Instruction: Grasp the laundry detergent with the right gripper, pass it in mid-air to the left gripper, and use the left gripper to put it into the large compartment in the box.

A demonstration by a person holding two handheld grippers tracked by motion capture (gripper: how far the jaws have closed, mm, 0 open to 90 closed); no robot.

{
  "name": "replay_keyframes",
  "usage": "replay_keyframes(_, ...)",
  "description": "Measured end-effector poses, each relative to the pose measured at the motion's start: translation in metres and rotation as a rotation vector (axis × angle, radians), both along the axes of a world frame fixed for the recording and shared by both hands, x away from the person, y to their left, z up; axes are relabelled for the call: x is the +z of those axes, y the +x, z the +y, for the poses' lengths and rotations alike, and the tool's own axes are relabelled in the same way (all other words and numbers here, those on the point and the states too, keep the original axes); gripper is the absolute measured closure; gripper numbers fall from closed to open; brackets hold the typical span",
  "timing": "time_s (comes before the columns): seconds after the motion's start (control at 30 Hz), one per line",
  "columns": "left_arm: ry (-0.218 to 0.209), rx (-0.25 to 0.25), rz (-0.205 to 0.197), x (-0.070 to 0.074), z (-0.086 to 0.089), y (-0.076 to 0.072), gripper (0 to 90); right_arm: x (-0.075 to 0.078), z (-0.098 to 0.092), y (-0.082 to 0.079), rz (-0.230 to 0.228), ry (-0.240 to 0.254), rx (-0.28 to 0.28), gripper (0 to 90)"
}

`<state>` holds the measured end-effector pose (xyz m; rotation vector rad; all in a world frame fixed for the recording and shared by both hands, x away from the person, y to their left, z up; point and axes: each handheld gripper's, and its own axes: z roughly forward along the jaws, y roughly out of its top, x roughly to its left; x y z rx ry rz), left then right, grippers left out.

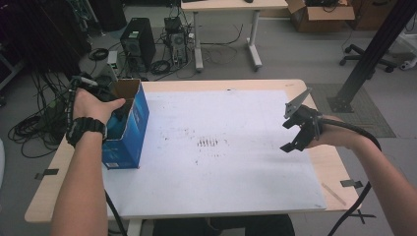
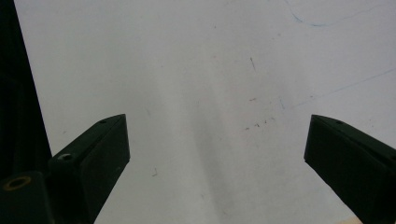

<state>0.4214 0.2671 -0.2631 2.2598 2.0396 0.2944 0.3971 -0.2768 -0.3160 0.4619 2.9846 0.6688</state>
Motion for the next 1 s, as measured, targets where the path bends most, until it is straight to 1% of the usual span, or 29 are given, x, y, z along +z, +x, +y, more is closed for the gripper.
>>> replay_keyframes(0.1, 0.004, -0.001, 0.001, -0.0024, 0.0006, -0.0003, 38.1, -0.0008, -0.0008, -0.0002, 0.002, 0.001, 0.000, 6.8)
replay_keyframes(0.27, -0.002, -0.001, 0.010, -0.0071, 0.0005, -0.0007, 38.1, -0.0016, -0.0014, -0.0004, 0.003, -0.002, -0.003, 6.8)
replay_keyframes(0.33, 0.000, -0.004, 0.006, -0.0081, 0.0001, -0.0005, 38.0, -0.0021, -0.0012, -0.0006, 0.004, -0.002, -0.002, 6.8)
replay_keyframes(0.8, 0.009, -0.004, 0.017, -0.0095, -0.0026, 0.0000, 37.8, -0.0039, -0.0003, -0.0017, 0.007, -0.001, -0.001, 6.8)
replay_keyframes(1.0, 0.003, 0.002, 0.020, -0.0097, -0.0029, -0.0002, 37.5, -0.0034, -0.0012, -0.0021, 0.009, -0.003, -0.005, 6.8)
